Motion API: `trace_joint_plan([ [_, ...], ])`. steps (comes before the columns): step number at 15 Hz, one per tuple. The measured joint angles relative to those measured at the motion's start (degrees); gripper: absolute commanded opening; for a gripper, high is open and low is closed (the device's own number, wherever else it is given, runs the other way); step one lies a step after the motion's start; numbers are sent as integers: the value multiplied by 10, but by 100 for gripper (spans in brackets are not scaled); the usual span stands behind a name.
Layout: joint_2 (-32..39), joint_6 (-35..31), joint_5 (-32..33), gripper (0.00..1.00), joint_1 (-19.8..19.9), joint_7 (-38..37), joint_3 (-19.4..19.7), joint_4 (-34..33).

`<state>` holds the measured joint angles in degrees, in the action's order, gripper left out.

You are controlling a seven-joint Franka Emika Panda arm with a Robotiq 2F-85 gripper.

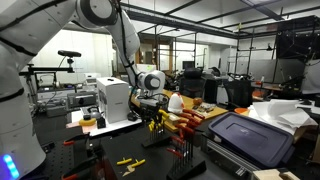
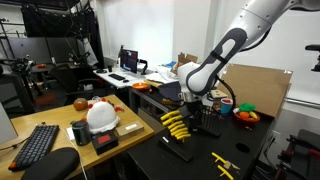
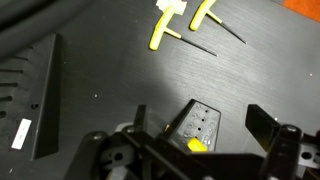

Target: Detach the smallest yellow object from the stand and put it on the table

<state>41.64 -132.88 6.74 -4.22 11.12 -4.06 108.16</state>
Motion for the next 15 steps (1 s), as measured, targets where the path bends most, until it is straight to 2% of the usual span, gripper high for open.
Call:
trace_joint_plan([
  [15, 27, 0, 15, 100, -6, 0, 1, -16],
])
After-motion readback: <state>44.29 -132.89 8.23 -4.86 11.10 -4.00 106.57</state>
